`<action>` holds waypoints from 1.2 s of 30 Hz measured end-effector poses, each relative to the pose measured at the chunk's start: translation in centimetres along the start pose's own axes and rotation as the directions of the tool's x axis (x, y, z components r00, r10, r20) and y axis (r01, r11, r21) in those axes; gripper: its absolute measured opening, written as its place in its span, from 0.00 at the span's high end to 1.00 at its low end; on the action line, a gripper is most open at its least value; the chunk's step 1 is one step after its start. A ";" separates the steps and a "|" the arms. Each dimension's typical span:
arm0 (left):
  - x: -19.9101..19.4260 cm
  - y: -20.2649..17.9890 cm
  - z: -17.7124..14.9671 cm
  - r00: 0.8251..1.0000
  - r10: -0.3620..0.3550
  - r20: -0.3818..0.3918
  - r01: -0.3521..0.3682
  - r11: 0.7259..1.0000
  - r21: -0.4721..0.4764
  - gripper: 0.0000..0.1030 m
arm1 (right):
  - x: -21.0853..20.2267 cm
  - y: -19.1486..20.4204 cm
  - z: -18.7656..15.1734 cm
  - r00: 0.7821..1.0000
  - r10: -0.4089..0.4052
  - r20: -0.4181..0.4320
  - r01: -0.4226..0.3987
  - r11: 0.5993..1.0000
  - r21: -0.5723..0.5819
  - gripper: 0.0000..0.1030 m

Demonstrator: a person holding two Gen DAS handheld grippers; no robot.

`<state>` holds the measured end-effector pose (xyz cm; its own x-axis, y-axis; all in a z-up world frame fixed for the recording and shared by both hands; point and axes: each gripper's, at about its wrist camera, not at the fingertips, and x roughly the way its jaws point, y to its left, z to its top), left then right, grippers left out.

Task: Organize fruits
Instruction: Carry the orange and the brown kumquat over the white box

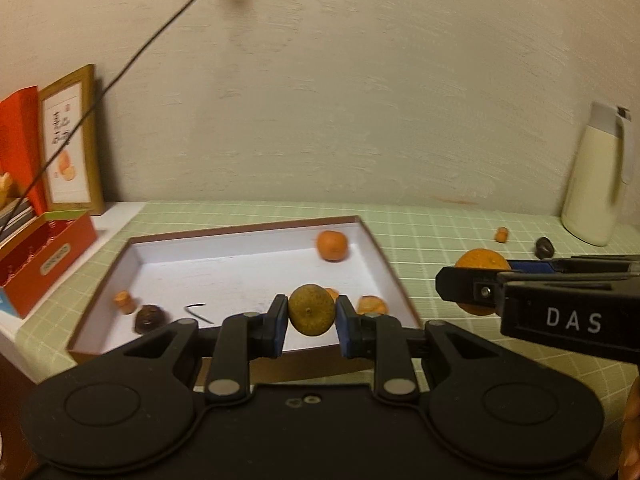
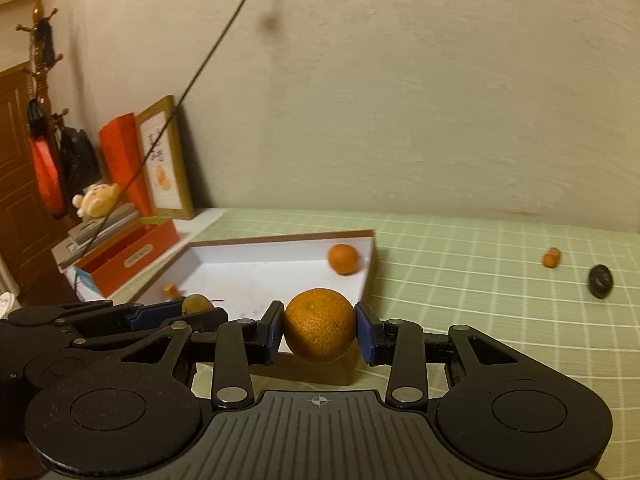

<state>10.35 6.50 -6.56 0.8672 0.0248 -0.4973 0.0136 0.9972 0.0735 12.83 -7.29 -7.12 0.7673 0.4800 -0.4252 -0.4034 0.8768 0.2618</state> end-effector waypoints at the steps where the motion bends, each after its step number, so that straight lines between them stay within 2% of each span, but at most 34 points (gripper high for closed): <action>1: -0.1 0.4 0.0 1.000 0.006 0.001 -0.006 1.000 -0.006 0.85 | 0.2 0.3 0.0 1.000 0.005 0.002 -0.005 1.000 -0.002 0.63; 20: 0.2 8.3 0.5 0.990 0.139 0.006 -0.137 0.983 -0.120 0.85 | 3.7 4.4 0.4 0.998 0.065 0.006 -0.065 0.997 -0.049 0.63; 36: 4.8 12.8 1.2 0.981 0.186 -0.060 -0.192 0.971 -0.140 0.85 | 9.8 1.7 2.0 0.999 -0.043 -0.030 0.044 0.999 0.017 0.63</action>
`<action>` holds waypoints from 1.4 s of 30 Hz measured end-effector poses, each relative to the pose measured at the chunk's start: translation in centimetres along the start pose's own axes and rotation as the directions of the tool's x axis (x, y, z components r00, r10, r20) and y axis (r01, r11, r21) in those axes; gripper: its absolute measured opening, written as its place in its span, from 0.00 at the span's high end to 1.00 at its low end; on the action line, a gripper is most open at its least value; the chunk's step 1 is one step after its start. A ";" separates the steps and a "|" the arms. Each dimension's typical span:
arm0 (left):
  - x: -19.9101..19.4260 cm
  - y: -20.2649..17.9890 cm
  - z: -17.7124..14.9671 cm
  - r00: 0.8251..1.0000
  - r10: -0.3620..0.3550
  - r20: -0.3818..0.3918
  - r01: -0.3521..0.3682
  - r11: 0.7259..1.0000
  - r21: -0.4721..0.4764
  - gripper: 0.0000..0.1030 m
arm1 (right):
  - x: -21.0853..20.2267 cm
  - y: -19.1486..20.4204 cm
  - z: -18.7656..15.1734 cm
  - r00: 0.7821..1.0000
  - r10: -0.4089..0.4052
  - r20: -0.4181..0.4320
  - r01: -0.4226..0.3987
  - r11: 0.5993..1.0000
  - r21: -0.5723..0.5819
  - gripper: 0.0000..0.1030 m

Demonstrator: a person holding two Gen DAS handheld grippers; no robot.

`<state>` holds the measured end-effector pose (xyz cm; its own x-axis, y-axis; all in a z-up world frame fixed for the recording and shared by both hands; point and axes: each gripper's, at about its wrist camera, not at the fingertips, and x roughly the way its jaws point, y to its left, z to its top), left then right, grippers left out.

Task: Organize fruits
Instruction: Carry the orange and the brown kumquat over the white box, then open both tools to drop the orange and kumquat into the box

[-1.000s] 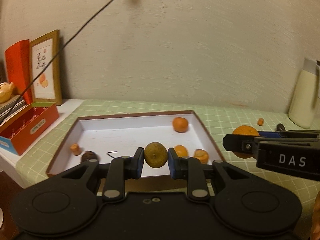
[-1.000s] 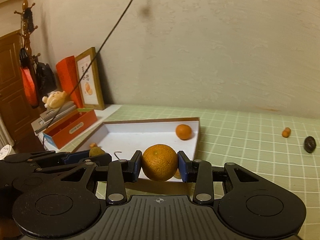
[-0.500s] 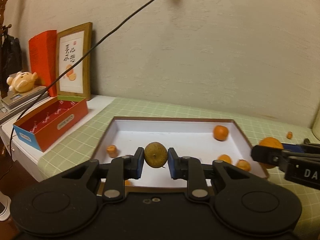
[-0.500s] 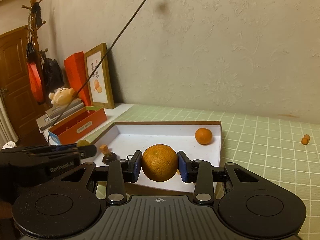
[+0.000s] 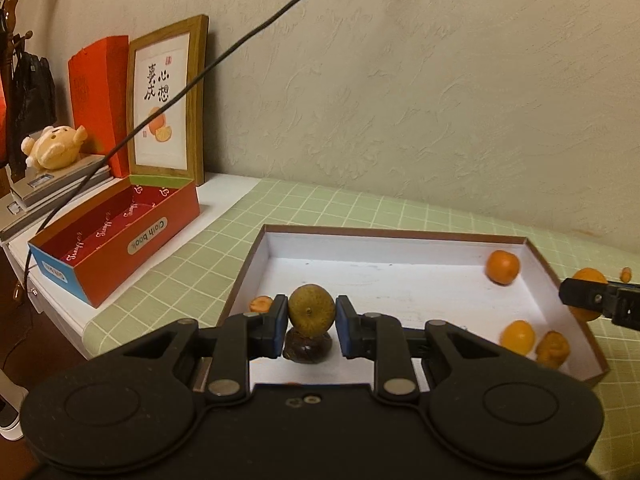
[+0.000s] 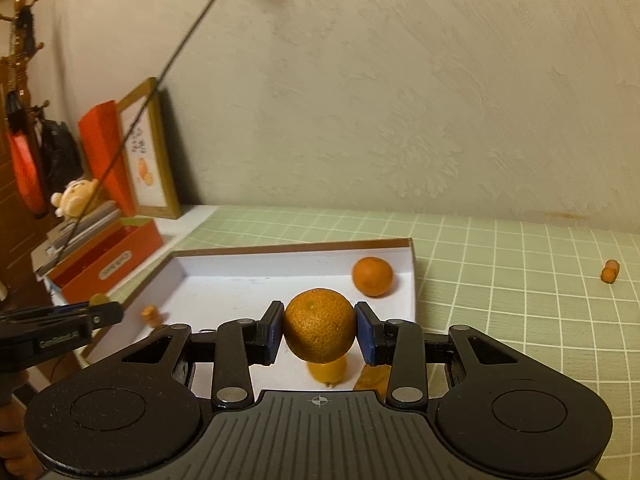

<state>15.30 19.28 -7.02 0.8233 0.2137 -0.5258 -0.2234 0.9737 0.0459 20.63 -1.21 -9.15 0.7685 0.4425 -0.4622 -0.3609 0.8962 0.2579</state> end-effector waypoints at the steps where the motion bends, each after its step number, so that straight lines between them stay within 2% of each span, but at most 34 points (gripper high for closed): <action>1: 0.4 0.1 0.1 1.000 0.000 -0.003 0.000 1.000 0.001 0.85 | 0.4 -0.2 0.1 1.000 -0.008 -0.003 0.008 1.000 0.005 0.63; 17: 6.5 0.6 1.4 0.998 0.003 -0.059 -0.003 1.000 0.000 0.84 | 6.0 -2.7 1.4 0.995 -0.093 -0.041 0.095 0.995 0.025 0.62; 19: 7.2 0.6 1.4 0.997 0.007 -0.074 -0.007 1.000 -0.002 0.70 | 6.6 -2.7 1.6 0.993 -0.111 -0.041 0.111 0.994 0.010 0.59; 20: 7.6 0.5 1.4 0.996 0.010 -0.087 -0.010 1.000 0.000 0.45 | 6.9 -2.7 1.7 0.991 -0.122 -0.049 0.122 0.993 0.002 0.49; 21: 7.9 0.5 1.4 0.995 0.014 -0.102 -0.014 1.000 0.001 0.19 | 6.9 -2.6 1.8 0.990 -0.139 -0.037 0.139 0.990 -0.006 0.25; 22: 7.8 0.6 1.4 0.995 0.031 -0.097 -0.032 0.999 -0.009 0.12 | 6.7 -2.5 1.9 0.990 -0.138 -0.017 0.138 0.990 -0.005 0.17; 23: 7.4 0.7 1.5 0.996 0.049 -0.078 -0.051 0.999 -0.020 0.10 | 6.3 -2.5 2.0 0.991 -0.135 0.010 0.135 0.991 0.003 0.17; 26: 5.8 0.7 2.6 0.996 0.080 -0.029 -0.081 0.997 -0.020 0.06 | 4.9 -2.1 2.5 0.989 -0.133 0.067 0.133 0.991 0.010 0.11; 28: 4.4 0.6 3.2 0.996 0.092 0.016 -0.092 0.996 -0.017 0.06 | 3.8 -2.0 2.8 0.987 -0.114 0.112 0.110 0.993 0.039 0.00; 34: 1.8 0.3 3.8 0.994 0.110 0.019 -0.109 0.993 -0.040 0.06 | 1.9 -1.6 3.1 0.988 -0.073 0.133 0.071 0.997 0.018 0.00; 38: -0.1 -0.3 4.0 0.991 0.130 0.037 -0.130 0.991 -0.016 0.06 | 0.4 -1.7 3.1 0.991 -0.036 0.130 0.035 0.999 0.013 0.00; 42: -2.3 -0.7 3.6 0.993 0.108 0.042 -0.108 0.994 -0.009 0.06 | -1.3 -2.0 3.5 0.991 -0.007 0.131 0.003 0.999 0.033 0.00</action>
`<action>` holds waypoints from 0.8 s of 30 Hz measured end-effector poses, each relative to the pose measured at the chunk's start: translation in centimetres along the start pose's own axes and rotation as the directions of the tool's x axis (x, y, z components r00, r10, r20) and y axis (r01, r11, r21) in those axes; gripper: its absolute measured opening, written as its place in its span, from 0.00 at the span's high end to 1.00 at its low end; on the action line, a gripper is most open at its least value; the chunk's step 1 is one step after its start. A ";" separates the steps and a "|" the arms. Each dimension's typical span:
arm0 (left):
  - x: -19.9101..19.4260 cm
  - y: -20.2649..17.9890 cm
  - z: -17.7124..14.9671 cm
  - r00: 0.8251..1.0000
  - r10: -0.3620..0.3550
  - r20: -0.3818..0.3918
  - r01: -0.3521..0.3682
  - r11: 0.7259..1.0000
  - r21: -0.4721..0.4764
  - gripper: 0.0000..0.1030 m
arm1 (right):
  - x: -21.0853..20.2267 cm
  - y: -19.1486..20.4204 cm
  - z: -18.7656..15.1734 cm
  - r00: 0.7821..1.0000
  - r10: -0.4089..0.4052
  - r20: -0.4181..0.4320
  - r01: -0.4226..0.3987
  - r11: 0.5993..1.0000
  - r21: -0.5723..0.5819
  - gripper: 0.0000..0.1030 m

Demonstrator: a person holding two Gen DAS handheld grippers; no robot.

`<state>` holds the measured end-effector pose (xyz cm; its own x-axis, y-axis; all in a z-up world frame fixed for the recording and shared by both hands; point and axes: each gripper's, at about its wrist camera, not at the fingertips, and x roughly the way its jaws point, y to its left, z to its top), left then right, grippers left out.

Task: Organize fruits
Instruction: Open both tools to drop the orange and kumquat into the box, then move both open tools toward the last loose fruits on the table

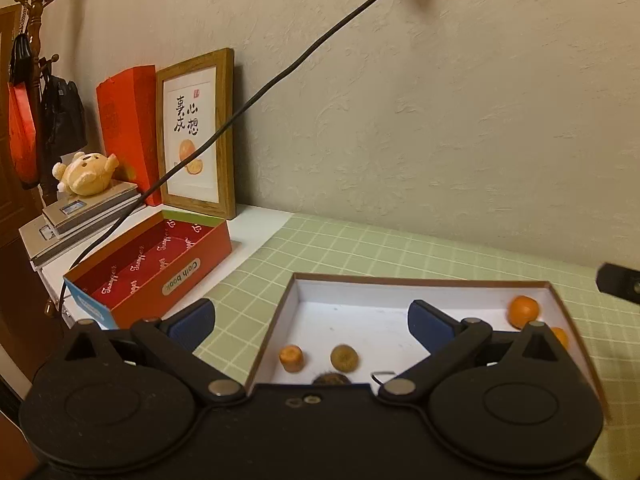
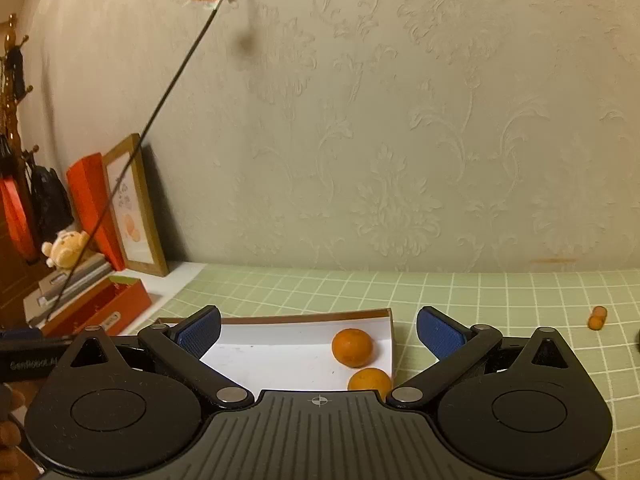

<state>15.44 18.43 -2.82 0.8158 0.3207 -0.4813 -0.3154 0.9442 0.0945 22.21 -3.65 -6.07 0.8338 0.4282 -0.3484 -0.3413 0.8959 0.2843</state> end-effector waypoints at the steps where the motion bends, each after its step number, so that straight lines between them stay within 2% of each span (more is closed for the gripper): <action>1: -0.6 -0.2 -0.2 1.000 -0.006 0.001 0.006 1.000 0.006 0.06 | -0.4 -0.1 0.2 1.000 0.005 0.001 -0.005 1.000 0.003 0.00; 6: -2.8 -1.4 -1.1 0.999 -0.046 0.005 0.046 0.998 0.044 0.06 | -3.3 -0.9 0.6 1.000 0.025 0.009 -0.025 0.999 0.026 0.00; 15: -5.6 -4.8 -1.9 0.992 -0.127 0.017 0.126 0.991 0.055 0.06 | -8.5 -2.8 0.5 0.999 -0.003 0.039 0.003 1.000 0.002 0.00; 24: -6.5 -10.0 -3.1 0.976 -0.219 0.003 0.217 0.967 0.137 0.06 | -12.5 -6.2 -0.7 0.997 -0.055 0.045 0.055 0.998 0.013 0.00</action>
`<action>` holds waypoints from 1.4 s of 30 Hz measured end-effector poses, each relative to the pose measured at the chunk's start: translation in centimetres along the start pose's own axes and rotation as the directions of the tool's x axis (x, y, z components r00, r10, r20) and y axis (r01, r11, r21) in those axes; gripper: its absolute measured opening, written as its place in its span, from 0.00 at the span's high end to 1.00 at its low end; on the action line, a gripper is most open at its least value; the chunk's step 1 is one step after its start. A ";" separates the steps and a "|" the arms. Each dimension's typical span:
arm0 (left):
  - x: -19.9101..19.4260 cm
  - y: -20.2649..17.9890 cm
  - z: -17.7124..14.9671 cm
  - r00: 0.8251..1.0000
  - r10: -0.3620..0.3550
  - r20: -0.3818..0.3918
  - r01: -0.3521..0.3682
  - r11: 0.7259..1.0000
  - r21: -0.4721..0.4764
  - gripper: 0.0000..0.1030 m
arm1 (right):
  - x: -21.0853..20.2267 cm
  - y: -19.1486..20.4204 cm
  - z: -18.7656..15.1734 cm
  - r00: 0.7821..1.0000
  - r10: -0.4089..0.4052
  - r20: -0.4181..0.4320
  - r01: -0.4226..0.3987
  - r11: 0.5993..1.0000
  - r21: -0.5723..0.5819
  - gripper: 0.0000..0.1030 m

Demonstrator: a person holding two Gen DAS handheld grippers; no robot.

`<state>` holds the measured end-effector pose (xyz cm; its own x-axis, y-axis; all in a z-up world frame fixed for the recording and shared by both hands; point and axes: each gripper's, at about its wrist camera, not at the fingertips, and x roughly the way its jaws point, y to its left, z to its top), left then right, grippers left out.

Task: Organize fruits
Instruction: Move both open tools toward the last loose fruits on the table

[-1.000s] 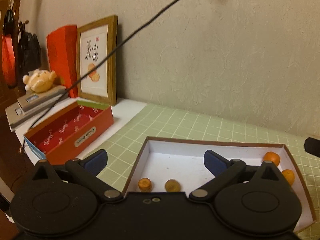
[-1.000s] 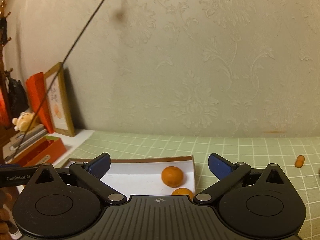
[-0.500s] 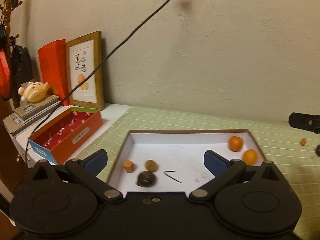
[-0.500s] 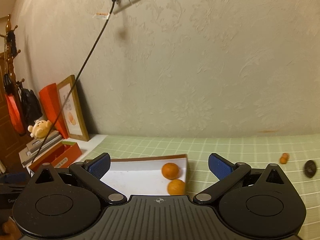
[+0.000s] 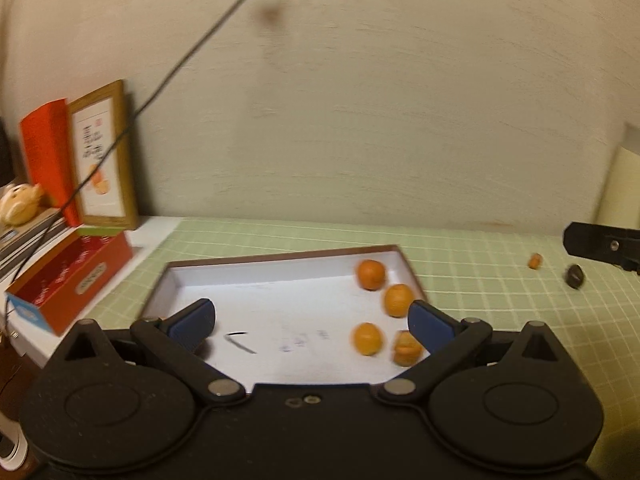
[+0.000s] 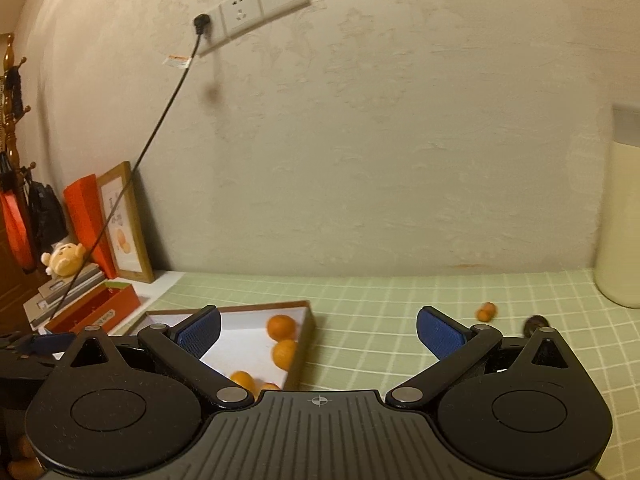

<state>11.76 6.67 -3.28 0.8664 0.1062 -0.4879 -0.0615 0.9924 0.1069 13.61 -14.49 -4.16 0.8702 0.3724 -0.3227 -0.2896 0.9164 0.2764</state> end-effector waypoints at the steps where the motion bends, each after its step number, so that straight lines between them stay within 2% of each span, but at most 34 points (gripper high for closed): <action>1: 0.2 -0.6 -0.1 1.000 -0.010 -0.002 0.010 1.000 0.006 0.06 | -0.3 -0.3 -0.1 1.000 -0.008 0.002 0.007 1.000 0.005 0.00; 9: 1.3 -5.0 -0.5 0.996 -0.086 -0.018 0.087 0.995 0.050 0.06 | -2.4 -3.0 -0.9 0.998 -0.061 0.010 0.061 0.998 0.018 0.00; 20: 3.0 -10.1 -0.8 0.985 -0.169 -0.043 0.173 0.979 0.113 0.06 | -4.2 -6.7 -2.0 0.987 -0.159 -0.022 0.160 0.985 0.059 0.00; 28: 4.9 -13.3 -0.7 0.974 -0.218 -0.065 0.225 0.964 0.144 0.06 | -4.5 -9.1 -2.6 0.964 -0.260 -0.052 0.263 0.963 0.061 0.00; 35: 7.4 -15.3 -0.6 0.966 -0.242 -0.088 0.253 0.954 0.160 0.09 | -3.8 -11.2 -2.8 0.947 -0.314 -0.068 0.319 0.945 0.076 0.01; 36: 7.8 -15.6 -0.5 0.965 -0.246 -0.092 0.258 0.953 0.160 0.10 | -3.7 -11.6 -2.8 0.945 -0.319 -0.069 0.324 0.943 0.079 0.06; 37: 8.2 -15.8 -0.4 0.963 -0.250 -0.096 0.263 0.951 0.162 0.11 | -3.6 -11.9 -2.7 0.945 -0.320 -0.071 0.326 0.942 0.084 0.16; 38: 8.5 -16.1 -0.3 0.962 -0.253 -0.099 0.267 0.949 0.165 0.11 | -3.3 -12.3 -2.6 0.943 -0.323 -0.078 0.330 0.940 0.091 0.19; 42: 9.9 -17.0 0.1 0.959 -0.266 -0.099 0.280 0.942 0.183 0.16 | -2.1 -14.0 -2.4 0.940 -0.326 -0.102 0.338 0.933 0.127 0.21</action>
<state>21.42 -9.19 -9.89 0.7980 -0.1558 -0.5821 0.2753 0.9535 0.1223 14.88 -27.70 -9.53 0.8718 0.0658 -0.4854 0.0742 0.9617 0.2637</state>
